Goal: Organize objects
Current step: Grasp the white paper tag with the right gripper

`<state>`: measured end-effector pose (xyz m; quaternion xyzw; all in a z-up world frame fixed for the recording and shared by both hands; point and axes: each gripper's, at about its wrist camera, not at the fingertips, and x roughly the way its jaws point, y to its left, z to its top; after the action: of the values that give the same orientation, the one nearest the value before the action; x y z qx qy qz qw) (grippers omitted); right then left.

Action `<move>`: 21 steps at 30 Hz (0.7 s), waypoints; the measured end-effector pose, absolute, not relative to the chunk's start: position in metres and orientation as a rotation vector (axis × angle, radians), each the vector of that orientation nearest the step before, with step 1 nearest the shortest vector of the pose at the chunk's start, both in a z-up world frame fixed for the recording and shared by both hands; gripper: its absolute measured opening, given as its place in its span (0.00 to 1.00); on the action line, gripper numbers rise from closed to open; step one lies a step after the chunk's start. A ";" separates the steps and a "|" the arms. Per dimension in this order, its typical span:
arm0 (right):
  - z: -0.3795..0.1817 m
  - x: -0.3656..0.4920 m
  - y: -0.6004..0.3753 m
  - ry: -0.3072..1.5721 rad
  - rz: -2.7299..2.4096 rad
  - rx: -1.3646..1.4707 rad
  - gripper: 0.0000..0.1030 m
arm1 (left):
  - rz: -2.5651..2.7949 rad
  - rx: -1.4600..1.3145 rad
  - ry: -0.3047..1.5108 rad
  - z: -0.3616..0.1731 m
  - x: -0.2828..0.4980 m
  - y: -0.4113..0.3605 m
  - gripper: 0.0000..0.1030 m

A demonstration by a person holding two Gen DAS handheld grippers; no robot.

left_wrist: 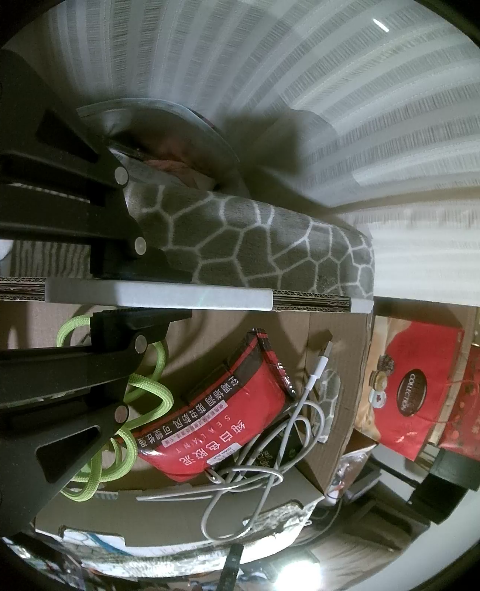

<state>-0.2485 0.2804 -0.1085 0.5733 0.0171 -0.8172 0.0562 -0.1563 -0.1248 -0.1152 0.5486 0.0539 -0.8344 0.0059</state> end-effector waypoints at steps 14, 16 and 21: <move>-0.111 -0.249 0.268 0.123 -2.494 1.732 0.43 | -2.610 1.718 0.169 -0.115 -0.156 -0.124 0.10; -0.108 -0.249 0.271 0.095 -2.500 1.726 0.43 | -2.611 1.717 0.169 -0.115 -0.156 -0.124 0.10; -0.087 -0.244 0.270 0.039 -2.493 1.671 0.43 | -2.610 1.717 0.170 -0.115 -0.156 -0.124 0.10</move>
<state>-0.2439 0.2702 -0.0865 0.5553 0.0128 -0.8286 0.0702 -0.1563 -0.1240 -0.1150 0.5487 0.0543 -0.8342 0.0065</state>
